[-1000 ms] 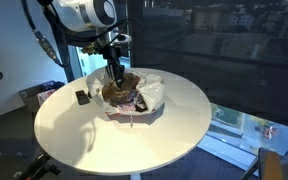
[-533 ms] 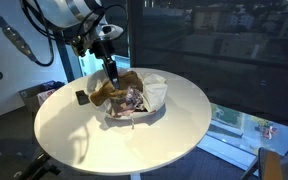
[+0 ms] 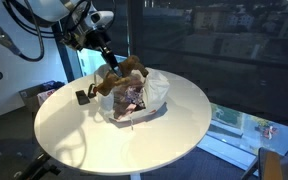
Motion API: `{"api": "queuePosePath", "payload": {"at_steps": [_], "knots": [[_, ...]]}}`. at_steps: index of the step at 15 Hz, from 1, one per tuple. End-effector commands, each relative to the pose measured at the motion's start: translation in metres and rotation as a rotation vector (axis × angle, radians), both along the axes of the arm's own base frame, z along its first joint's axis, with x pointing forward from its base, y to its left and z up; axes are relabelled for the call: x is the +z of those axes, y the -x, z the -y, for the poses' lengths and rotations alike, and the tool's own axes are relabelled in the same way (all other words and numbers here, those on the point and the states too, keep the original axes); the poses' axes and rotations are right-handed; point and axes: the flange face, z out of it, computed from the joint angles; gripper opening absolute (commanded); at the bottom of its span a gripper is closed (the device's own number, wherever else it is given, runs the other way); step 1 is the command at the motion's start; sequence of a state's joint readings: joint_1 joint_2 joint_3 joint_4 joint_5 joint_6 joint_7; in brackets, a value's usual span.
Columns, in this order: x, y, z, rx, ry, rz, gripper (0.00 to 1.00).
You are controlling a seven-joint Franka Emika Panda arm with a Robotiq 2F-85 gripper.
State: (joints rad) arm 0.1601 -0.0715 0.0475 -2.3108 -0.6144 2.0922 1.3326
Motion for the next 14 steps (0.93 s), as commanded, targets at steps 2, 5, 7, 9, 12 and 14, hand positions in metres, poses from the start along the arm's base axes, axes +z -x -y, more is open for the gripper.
{"api": "queuePosePath", "payload": {"at_steps": [2, 5, 7, 9, 12, 14], "knots": [[0.038, 0.023, 0.000, 0.160, 0.030, 0.180, 0.09], [0.049, 0.023, -0.008, 0.294, 0.044, 0.261, 0.07], [0.053, 0.019, -0.018, 0.389, 0.042, 0.304, 0.07], [0.059, 0.013, -0.031, 0.486, 0.038, 0.341, 0.07], [0.064, 0.011, -0.047, 0.631, 0.009, 0.387, 0.07], [0.064, 0.011, -0.055, 0.730, -0.026, 0.415, 0.07]]}}
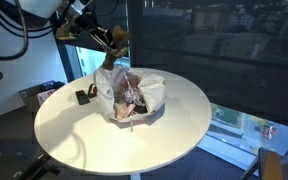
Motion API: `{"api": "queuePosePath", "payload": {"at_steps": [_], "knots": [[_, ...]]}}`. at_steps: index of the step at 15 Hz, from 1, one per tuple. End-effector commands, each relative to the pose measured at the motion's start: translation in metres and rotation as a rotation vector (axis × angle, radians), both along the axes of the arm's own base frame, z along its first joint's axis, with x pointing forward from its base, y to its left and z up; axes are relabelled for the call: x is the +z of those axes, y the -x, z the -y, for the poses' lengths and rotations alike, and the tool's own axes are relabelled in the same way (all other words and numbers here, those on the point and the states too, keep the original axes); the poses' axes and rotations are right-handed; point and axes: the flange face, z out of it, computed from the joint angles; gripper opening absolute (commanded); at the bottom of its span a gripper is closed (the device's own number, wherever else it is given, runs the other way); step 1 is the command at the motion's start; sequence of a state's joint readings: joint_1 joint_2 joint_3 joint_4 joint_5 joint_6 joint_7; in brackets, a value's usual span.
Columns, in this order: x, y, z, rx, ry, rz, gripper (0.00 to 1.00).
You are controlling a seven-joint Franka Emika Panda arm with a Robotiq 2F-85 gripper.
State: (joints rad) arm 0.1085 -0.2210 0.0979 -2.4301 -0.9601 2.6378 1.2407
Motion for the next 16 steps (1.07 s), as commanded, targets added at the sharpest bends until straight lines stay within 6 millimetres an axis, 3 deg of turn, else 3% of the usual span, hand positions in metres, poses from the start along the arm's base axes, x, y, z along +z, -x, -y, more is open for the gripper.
{"api": "queuePosePath", "payload": {"at_steps": [1, 3, 4, 5, 10, 13, 16], "knots": [[0.005, -0.001, -0.013, 0.191, -0.030, 0.046, 0.07], [-0.001, 0.000, -0.020, 0.294, -0.067, 0.054, 0.07], [-0.006, -0.005, -0.033, 0.346, -0.082, 0.051, 0.07], [-0.014, -0.017, -0.061, 0.400, -0.093, 0.044, 0.06], [-0.049, -0.023, -0.132, 0.658, -0.115, 0.008, 0.06], [-0.094, -0.031, -0.165, 0.796, -0.120, -0.059, 0.06], [-0.148, -0.048, -0.173, 0.876, -0.119, -0.182, 0.07]]}}
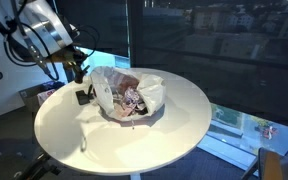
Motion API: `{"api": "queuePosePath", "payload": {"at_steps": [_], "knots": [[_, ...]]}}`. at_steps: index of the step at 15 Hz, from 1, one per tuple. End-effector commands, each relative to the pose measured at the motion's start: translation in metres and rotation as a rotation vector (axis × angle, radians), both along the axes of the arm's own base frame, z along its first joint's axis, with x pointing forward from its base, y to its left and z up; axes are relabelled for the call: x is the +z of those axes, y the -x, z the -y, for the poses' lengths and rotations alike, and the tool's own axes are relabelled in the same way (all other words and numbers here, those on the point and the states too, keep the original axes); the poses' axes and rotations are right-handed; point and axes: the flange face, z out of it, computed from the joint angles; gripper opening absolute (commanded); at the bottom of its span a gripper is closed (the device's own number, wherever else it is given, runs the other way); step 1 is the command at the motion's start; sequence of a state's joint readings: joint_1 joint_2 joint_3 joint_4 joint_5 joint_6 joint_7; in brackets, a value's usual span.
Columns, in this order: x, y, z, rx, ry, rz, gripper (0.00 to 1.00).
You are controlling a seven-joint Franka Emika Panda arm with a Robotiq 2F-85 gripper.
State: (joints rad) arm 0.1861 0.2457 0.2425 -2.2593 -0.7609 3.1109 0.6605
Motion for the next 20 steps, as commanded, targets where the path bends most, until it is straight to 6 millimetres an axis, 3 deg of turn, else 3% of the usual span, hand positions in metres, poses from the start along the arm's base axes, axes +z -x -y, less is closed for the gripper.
{"api": "queuePosePath", "payload": {"at_steps": [1, 2, 4, 5, 9, 12, 16, 20], "knots": [[-0.050, -0.034, -0.009, 0.106, -0.003, -0.096, 0.07], [-0.059, -0.043, -0.008, 0.128, 0.004, -0.132, 0.07], [-0.065, -0.060, 0.001, 0.159, 0.059, -0.177, 0.23], [-0.065, -0.069, 0.007, 0.164, 0.087, -0.188, 0.44], [-0.049, -0.093, 0.020, 0.164, 0.111, -0.216, 0.73], [-0.030, -0.100, 0.024, 0.162, 0.098, -0.226, 0.95], [0.005, -0.095, 0.039, 0.094, 0.062, -0.179, 1.00], [0.052, -0.074, 0.083, -0.091, -0.005, -0.064, 1.00]]}}
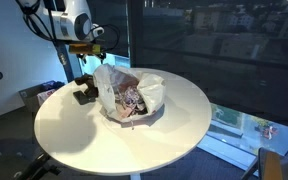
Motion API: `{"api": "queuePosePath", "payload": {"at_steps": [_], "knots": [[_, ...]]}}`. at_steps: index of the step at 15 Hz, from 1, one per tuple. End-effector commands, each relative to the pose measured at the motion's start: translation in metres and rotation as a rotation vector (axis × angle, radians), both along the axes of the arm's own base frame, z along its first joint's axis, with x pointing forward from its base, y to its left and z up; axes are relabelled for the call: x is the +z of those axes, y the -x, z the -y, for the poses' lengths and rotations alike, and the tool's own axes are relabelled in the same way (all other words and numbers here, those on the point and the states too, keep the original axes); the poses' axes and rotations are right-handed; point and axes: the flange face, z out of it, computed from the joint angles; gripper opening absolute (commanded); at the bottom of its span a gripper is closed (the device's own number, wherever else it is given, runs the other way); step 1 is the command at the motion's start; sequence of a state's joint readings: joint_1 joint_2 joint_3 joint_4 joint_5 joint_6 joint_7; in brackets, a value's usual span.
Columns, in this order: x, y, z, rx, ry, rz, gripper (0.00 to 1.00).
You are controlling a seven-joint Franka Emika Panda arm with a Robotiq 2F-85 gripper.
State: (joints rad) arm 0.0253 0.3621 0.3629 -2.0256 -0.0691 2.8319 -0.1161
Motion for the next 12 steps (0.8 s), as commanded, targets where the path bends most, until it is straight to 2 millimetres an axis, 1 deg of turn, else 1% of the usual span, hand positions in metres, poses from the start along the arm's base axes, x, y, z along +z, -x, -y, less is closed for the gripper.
{"api": "queuePosePath", "payload": {"at_steps": [1, 4, 6, 8, 9, 12], "knots": [[0.046, 0.037, 0.043, -0.172, -0.047, 0.103, 1.00], [0.060, 0.065, 0.090, -0.335, -0.053, 0.106, 1.00], [0.061, 0.082, 0.117, -0.450, -0.060, 0.063, 1.00], [0.056, 0.104, 0.133, -0.538, -0.060, -0.005, 1.00], [0.051, 0.110, 0.139, -0.567, -0.061, -0.039, 1.00], [0.030, 0.119, 0.150, -0.617, -0.090, -0.162, 1.00]]}}
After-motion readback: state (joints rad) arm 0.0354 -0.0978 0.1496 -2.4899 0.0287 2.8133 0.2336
